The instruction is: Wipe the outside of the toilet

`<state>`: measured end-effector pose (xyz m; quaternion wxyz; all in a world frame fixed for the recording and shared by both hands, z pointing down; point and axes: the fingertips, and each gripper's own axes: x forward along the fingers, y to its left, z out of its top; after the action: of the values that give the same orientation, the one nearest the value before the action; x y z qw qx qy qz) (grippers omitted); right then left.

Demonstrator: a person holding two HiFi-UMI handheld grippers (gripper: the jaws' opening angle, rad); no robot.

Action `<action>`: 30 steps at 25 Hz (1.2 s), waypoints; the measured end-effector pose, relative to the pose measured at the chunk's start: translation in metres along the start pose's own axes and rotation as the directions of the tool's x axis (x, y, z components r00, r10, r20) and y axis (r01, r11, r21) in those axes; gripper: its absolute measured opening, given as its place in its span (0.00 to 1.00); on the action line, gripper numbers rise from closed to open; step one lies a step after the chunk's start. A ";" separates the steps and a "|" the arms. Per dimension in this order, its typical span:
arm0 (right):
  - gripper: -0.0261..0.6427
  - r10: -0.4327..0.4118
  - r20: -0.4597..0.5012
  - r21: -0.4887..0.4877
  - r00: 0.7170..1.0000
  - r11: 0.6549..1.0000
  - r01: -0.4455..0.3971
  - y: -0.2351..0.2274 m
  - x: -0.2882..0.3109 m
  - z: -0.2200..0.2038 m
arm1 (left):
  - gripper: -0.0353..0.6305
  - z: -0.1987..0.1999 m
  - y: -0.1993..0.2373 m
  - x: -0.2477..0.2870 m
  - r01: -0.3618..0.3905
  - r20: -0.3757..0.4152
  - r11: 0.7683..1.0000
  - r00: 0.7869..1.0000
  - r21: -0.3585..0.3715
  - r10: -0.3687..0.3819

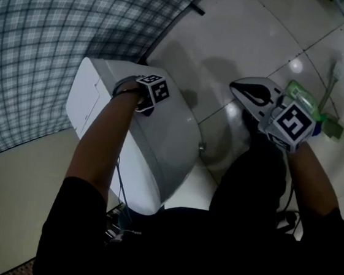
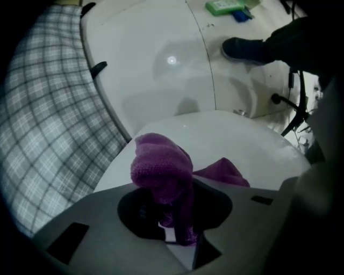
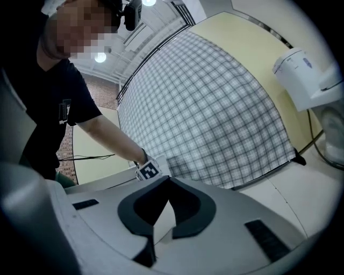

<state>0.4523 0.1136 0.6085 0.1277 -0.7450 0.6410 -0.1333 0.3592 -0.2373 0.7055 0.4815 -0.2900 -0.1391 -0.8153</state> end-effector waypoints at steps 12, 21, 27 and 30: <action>0.05 0.002 -0.093 -0.028 0.996 1.000 -0.004 0.014 -0.002 -0.022 | 0.21 0.089 -0.075 0.012 0.046 0.162 0.999 0.986 0.030 -0.050; 0.05 0.052 -0.060 -0.115 0.997 0.992 -0.059 0.089 0.040 0.030 | 0.21 -0.015 -0.077 -0.075 -0.090 0.367 0.983 0.919 -0.160 0.144; 0.05 0.078 -0.055 -0.155 0.995 0.984 -0.086 0.059 0.050 0.062 | 0.21 -0.026 -0.051 -0.113 -0.054 0.426 0.962 0.889 -0.267 0.168; 0.05 0.056 -0.043 -0.170 0.998 0.983 -0.062 0.059 0.056 0.070 | 0.21 -0.025 -0.045 -0.122 -0.073 0.447 0.959 0.873 -0.273 0.194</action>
<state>0.4312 0.0505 0.5238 0.0548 -0.7312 0.6743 -0.0878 0.3563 -0.1415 0.6136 0.4491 -0.5452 -0.1284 -0.6961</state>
